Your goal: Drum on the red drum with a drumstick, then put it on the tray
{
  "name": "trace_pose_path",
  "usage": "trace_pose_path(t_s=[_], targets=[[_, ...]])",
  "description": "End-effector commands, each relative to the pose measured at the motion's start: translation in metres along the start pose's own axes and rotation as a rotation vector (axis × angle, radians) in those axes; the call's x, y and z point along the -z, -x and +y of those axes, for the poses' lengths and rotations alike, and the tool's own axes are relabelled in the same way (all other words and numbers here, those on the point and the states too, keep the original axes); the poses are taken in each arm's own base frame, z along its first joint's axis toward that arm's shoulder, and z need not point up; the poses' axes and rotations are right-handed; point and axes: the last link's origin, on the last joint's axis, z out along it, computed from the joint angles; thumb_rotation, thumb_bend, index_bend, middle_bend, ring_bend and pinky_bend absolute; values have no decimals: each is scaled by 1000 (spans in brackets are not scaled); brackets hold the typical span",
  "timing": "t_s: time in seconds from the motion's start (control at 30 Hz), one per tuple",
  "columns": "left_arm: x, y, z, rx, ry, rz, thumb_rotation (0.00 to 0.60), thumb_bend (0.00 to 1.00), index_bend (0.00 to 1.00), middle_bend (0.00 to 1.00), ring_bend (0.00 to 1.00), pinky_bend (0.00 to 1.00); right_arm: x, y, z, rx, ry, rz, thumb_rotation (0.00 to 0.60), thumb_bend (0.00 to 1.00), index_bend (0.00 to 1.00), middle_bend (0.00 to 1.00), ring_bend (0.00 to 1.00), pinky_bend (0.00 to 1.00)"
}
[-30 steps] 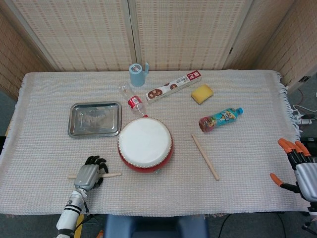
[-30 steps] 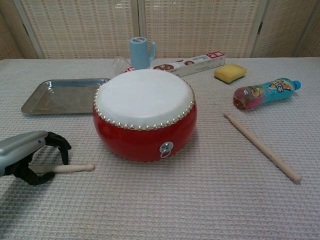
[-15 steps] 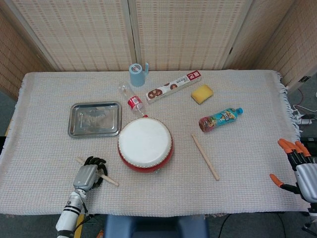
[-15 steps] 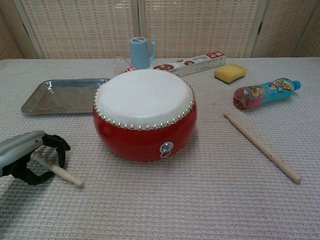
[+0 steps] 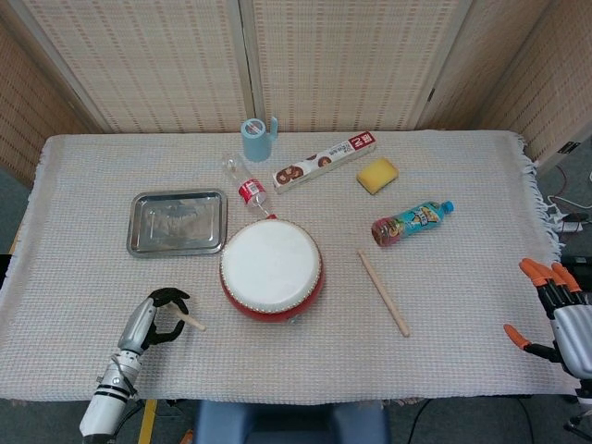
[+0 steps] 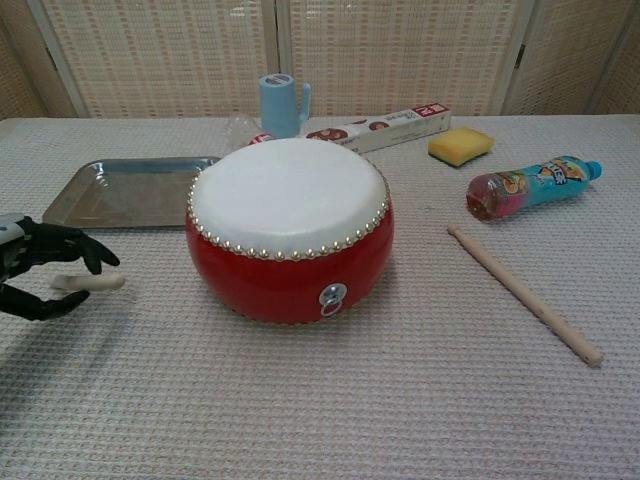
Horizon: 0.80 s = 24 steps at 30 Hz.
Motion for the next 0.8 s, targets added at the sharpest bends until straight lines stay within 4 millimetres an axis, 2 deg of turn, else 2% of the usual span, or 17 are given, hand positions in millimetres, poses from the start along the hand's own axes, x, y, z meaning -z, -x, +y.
trace_pose_path(t_s=[0.03, 0.27, 0.53, 0.8], targets=[[7, -28, 6, 353, 7, 1, 600, 395, 591, 309, 156, 100, -1, 1, 0, 0, -1, -2, 600, 234, 0, 55, 0, 0], [8, -43, 2, 729, -45, -107, 600, 395, 588, 312, 156, 117, -1, 1, -2, 2, -3, -3, 600, 234, 0, 55, 0, 0], [3, -55, -9, 891, -76, -149, 600, 395, 588, 321, 160, 133, -1, 1, -4, 4, -1, -4, 600, 234, 0, 55, 0, 0], [-7, -58, -19, 1041, -143, -214, 600, 394, 588, 324, 163, 136, -2, 2, -5, 4, -5, -6, 600, 234, 0, 55, 0, 0]])
